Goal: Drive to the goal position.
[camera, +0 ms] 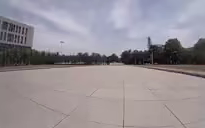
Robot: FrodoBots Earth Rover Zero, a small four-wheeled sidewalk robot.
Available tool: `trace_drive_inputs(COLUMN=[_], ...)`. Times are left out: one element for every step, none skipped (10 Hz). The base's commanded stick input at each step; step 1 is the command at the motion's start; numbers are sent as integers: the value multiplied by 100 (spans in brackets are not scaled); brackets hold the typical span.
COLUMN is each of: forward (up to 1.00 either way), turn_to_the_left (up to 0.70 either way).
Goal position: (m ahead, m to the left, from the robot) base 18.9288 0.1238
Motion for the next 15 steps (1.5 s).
trace_drive_inputs(forward=[100,100,100,100,100,100,100,100,100,100,100,100,100,100,100], turn_to_the_left=[0,0,0,0,0,0,0,0,0,0,0,0,0,0,0])
